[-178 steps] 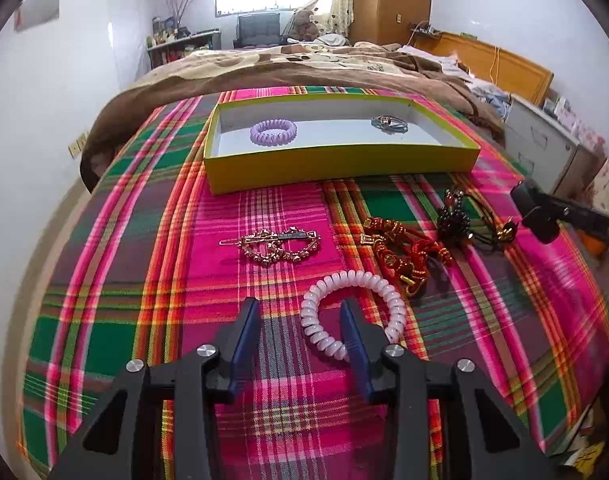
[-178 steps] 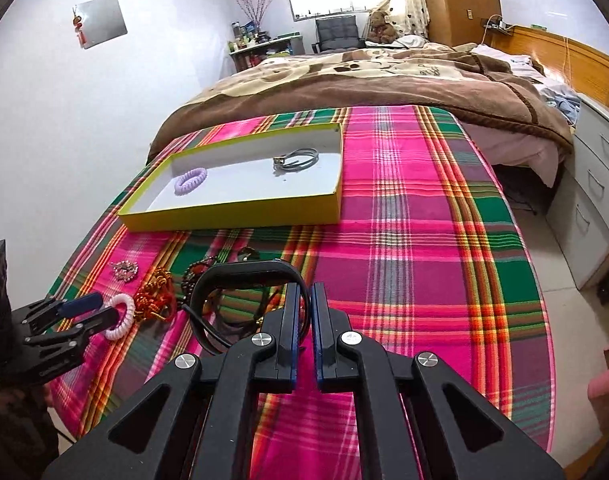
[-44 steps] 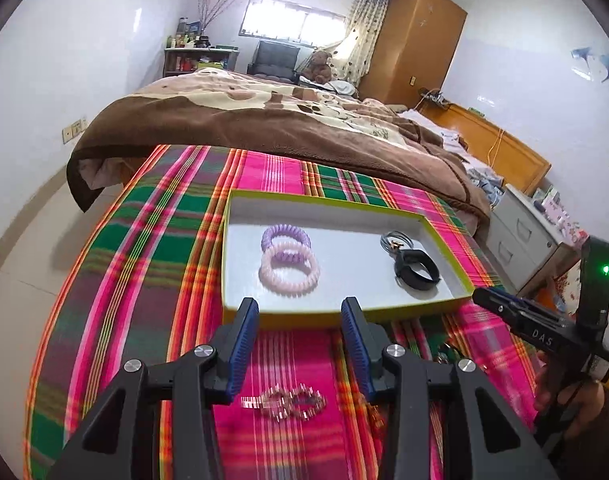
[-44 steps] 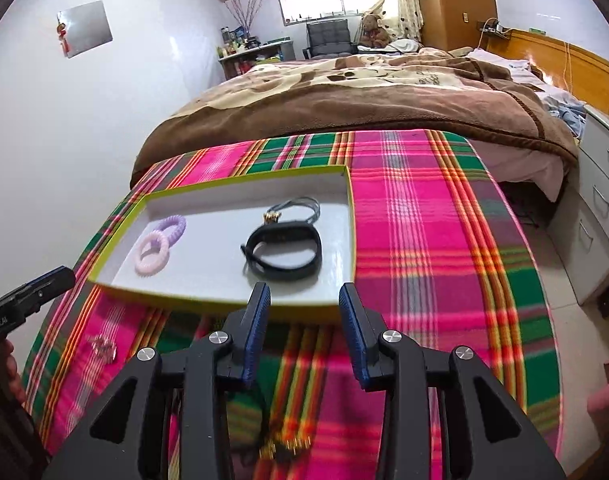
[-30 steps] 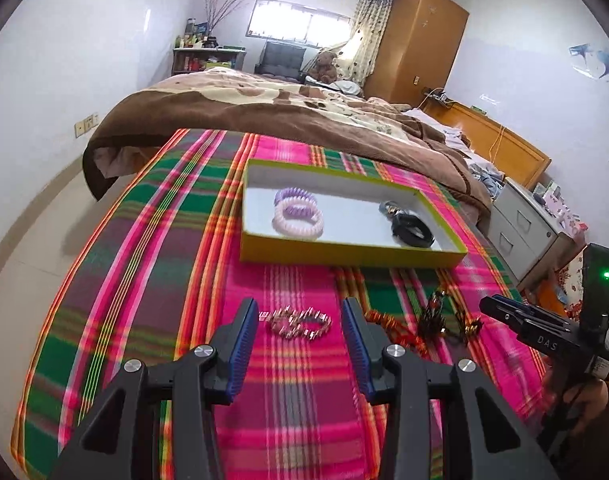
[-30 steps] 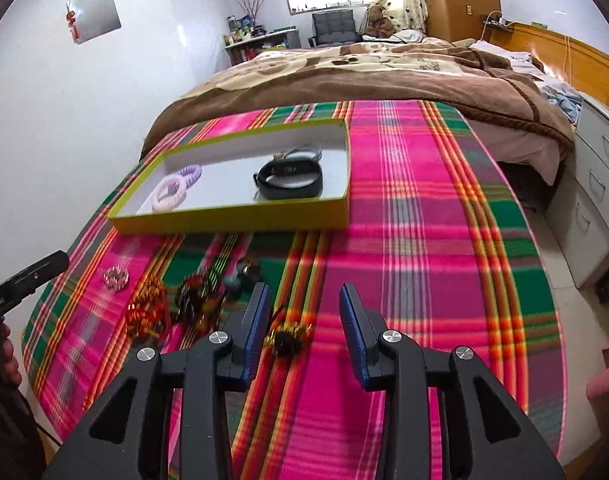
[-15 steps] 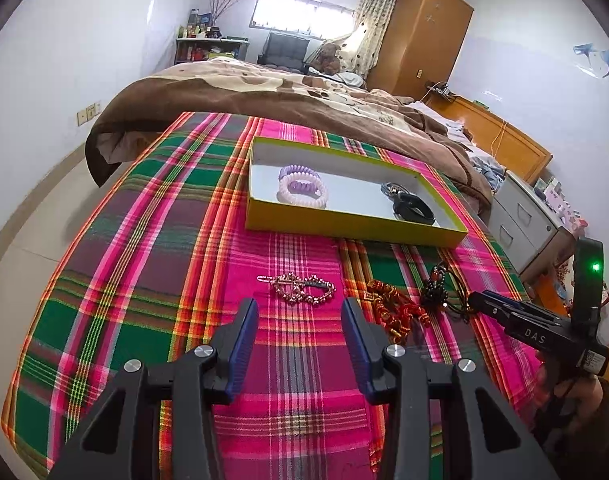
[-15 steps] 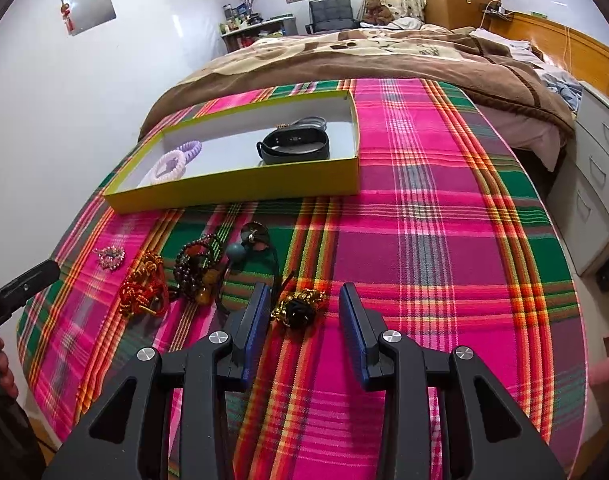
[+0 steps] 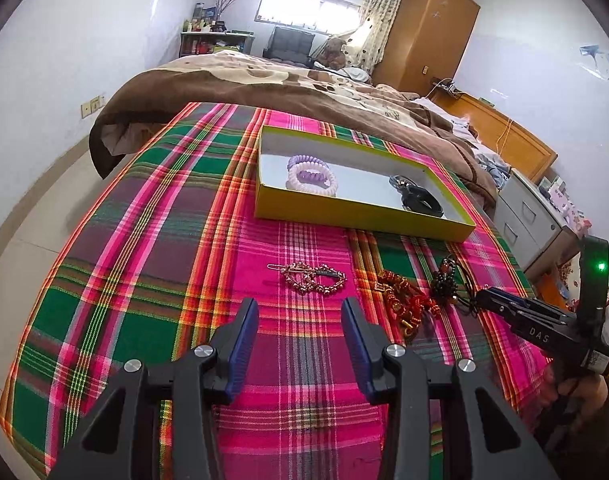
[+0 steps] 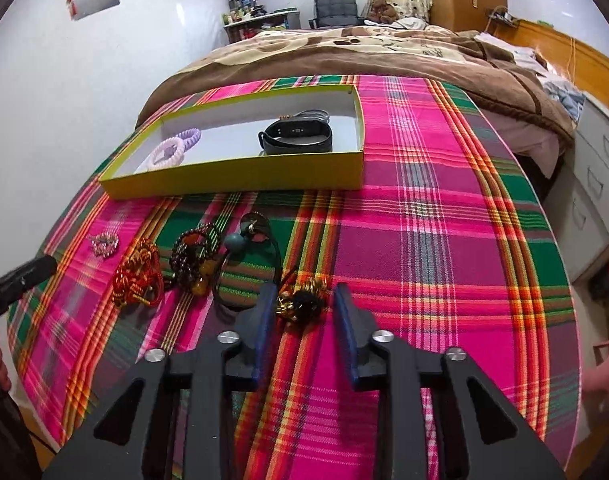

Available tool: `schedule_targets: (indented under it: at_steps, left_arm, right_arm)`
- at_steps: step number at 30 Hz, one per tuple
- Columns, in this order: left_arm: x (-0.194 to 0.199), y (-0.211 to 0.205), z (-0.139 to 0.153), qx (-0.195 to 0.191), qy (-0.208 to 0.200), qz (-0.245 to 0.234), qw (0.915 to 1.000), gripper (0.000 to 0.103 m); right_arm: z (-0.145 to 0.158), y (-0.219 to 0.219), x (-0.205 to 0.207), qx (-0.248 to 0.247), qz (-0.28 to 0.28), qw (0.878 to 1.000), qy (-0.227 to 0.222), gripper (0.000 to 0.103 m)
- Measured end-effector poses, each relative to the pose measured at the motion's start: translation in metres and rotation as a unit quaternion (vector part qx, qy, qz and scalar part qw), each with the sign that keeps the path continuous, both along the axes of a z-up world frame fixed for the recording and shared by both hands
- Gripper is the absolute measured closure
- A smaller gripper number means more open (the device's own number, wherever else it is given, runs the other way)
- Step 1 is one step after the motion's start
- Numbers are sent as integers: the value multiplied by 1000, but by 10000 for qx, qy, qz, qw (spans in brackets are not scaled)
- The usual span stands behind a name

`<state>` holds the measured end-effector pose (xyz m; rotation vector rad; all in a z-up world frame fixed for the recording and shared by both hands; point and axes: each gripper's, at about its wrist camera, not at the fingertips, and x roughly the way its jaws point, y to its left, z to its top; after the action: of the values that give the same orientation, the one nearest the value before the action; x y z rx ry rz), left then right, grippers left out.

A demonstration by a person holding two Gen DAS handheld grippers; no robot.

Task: Organize jewelry
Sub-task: 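Grasp the gold-and-black earring cluster with the right tool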

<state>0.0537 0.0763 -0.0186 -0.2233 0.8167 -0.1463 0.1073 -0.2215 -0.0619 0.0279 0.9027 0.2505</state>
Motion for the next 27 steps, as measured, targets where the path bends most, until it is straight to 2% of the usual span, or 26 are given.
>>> schedule_targets:
  at_steps: [5, 12, 16, 27]
  left_arm:
    - [0, 0, -1, 5, 28, 8, 10000, 60]
    - [2, -2, -3, 25, 61, -17, 10000, 61]
    - [5, -2, -4, 43, 108, 20, 9999, 60]
    - [9, -1, -7, 97, 174, 79, 9998, 60]
  right_arm:
    - [-1, -3, -5, -335, 16, 9994, -48, 85]
    - [0, -5, -3, -235, 166, 9996, -11, 85]
    - [-1, 1, 4, -401, 276, 9988, -26, 85]
    - [0, -2, 2, -291, 233, 9993, -94, 88]
